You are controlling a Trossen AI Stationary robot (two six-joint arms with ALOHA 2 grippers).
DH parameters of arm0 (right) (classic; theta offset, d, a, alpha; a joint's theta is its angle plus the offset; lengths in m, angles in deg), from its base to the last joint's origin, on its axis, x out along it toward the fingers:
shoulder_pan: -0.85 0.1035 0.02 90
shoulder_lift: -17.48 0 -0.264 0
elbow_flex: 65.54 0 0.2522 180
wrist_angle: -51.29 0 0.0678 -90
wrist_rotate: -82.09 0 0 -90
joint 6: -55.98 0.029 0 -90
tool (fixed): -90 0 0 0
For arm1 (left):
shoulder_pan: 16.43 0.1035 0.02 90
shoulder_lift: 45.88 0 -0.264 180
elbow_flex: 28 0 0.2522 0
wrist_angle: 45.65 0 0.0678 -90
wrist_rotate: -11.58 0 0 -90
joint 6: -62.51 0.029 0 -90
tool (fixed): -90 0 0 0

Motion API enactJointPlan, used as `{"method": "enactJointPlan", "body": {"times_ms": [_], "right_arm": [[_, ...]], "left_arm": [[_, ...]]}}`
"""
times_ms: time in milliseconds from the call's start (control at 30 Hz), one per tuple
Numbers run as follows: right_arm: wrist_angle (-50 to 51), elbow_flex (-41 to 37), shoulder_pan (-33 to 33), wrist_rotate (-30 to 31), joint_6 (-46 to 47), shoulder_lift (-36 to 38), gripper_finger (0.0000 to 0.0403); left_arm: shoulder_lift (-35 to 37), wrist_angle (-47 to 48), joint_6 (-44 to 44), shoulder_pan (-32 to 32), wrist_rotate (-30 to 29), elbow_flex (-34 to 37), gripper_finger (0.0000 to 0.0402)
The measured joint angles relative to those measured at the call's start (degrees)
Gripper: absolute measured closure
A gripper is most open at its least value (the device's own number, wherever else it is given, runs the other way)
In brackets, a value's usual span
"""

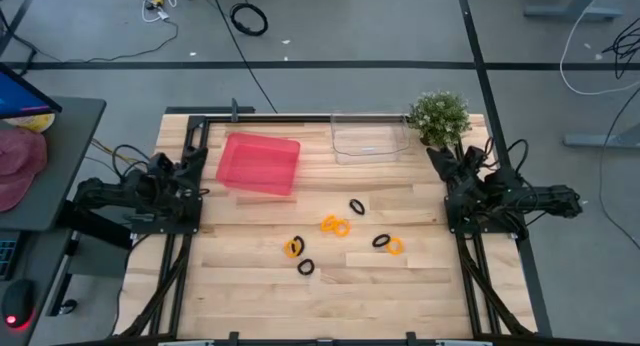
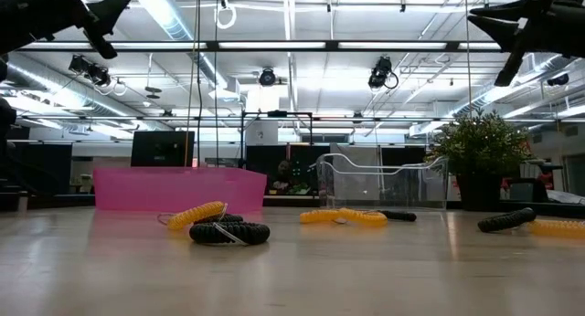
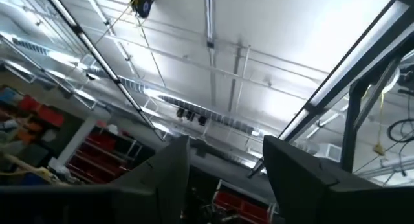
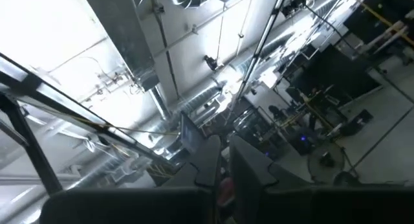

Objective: Sort spring keychains
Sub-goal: Put the yellow spring keychain into the transparent bin

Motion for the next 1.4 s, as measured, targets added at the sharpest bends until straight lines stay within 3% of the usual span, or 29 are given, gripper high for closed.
{"method": "enactJointPlan", "body": {"times_ms": [167,300,633,733,900,1100,1233,1400], "right_arm": [[0.0,5.5,0.0,-0.2,-4.8,-5.8,0.0364],[0.5,11.8,0.0,-1.3,-9.8,-11.7,0.0364],[1.3,27.6,0.0,0.3,-14.5,-24.8,0.0364],[8.5,32.5,0.0,0.3,-15.9,-27.7,0.0364],[28.6,42.7,0.0,-0.3,-14.1,-32.3,0.0364],[47.3,54.5,0.0,-5.8,-15.3,-37.8,0.0338],[55.5,58.5,0.0,-9.1,-15.1,-40.5,0.0298],[58.5,59.9,0.0,-13.6,-11.2,-42.6,0.0245]], "left_arm": [[0.0,0.3,2.1,0.0,-2.3,-1.9,0.0205],[0.0,4.3,6.2,0.0,-1.5,-5.3,0.0229],[-1.5,21.0,7.6,0.0,-1.4,-17.2,0.0357],[-4.9,24.2,8.6,0.0,-1.4,-20.5,0.0394],[-13.0,32.2,8.3,0.0,-1.4,-27.0,0.0393],[-22.7,42.7,8.7,0.0,-1.4,-36.2,0.0389],[-28.2,51.0,8.1,0.0,-1.3,-42.2,0.0344],[-33.8,57.1,7.9,0.0,0.9,-48.6,0.0265]]}}
